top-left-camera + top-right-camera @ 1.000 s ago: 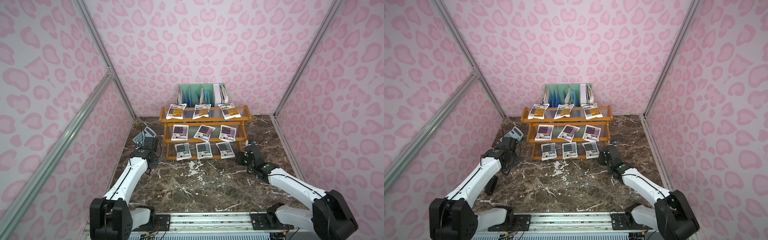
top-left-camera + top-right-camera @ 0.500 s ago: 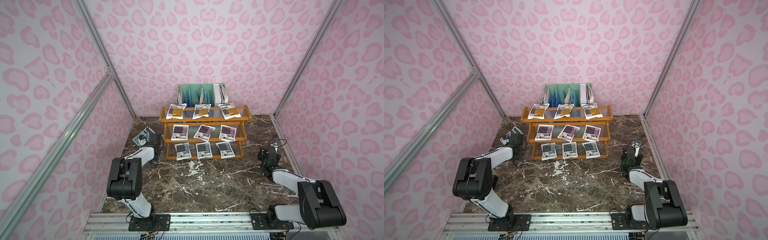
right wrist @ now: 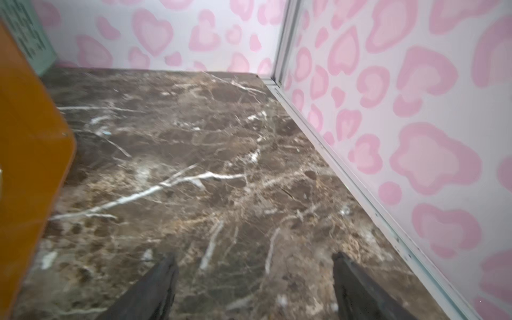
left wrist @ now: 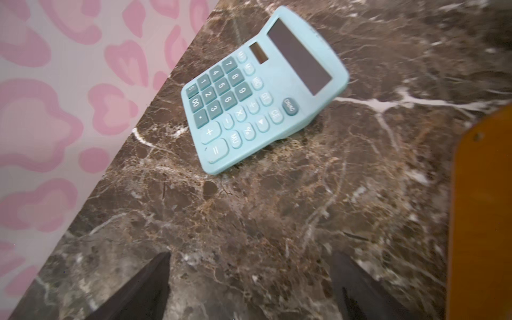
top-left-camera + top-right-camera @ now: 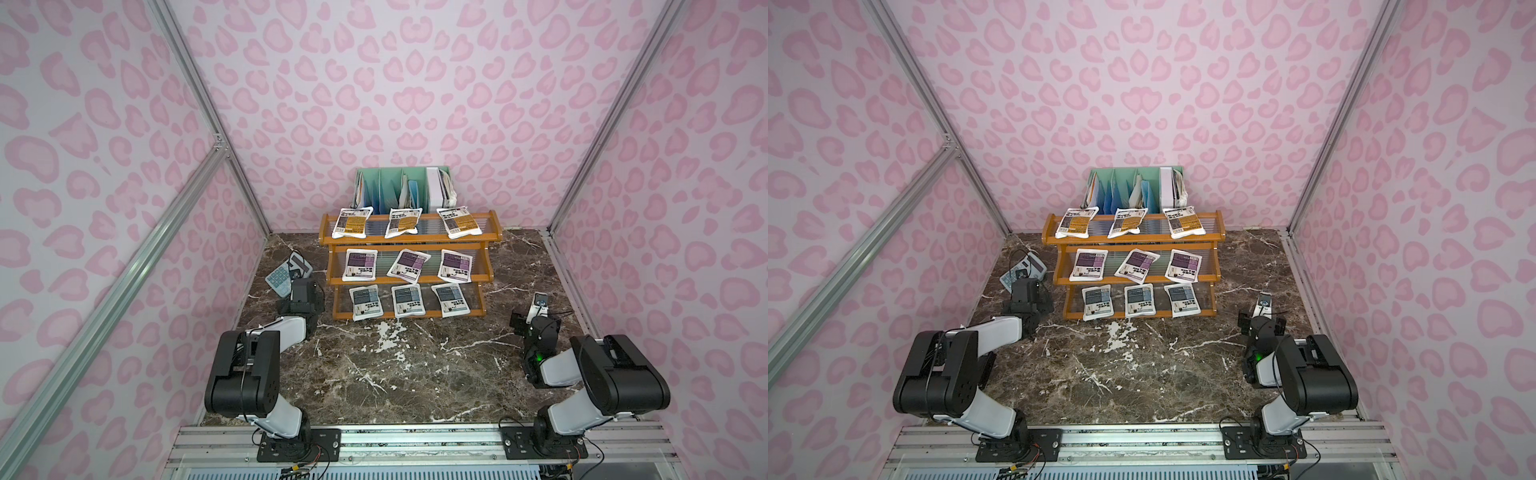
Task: Place the bagged coffee beans on the shelf by color
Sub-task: Reset both arms
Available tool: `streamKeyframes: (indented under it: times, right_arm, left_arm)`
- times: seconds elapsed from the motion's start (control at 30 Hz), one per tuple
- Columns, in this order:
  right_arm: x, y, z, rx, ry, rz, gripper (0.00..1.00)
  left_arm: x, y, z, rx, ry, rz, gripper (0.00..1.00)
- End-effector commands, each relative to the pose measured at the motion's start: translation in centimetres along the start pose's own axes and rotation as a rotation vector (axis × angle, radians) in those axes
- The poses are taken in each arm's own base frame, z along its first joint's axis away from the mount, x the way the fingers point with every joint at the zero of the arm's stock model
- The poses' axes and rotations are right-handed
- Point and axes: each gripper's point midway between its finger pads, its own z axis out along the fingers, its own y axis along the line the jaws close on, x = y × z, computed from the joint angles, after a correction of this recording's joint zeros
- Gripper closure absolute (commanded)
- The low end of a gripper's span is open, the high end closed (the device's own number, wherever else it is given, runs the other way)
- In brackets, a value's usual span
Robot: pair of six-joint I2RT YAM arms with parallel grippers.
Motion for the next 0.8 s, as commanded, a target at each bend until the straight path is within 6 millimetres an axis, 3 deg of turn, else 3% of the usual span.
streamKeyframes:
  times: [0.0,0.07,0.2,0.77]
  right_arm:
    - [-3.52,0.51,-0.01,-0.052,-0.146,0.055,0.0]
    - [-2.98,0.72,0.46,-0.058,-0.098,0.049,0.0]
    - [-3.49,0.54,0.0,-0.053,-0.145,0.054,0.0]
    - [-3.34,0.54,0.06,-0.053,-0.138,0.054,0.0]
  left_arm:
    - [-2.2,-2.91,-1.23,0.202,-0.207,0.003,0.02]
    - [-2.51,-3.27,-1.18,0.222,-0.295,0.031,0.02]
    - [-2.17,-2.92,-1.12,0.201,-0.195,0.007,0.01]
    - [-2.11,-3.16,-0.47,0.218,-0.17,0.007,0.01]
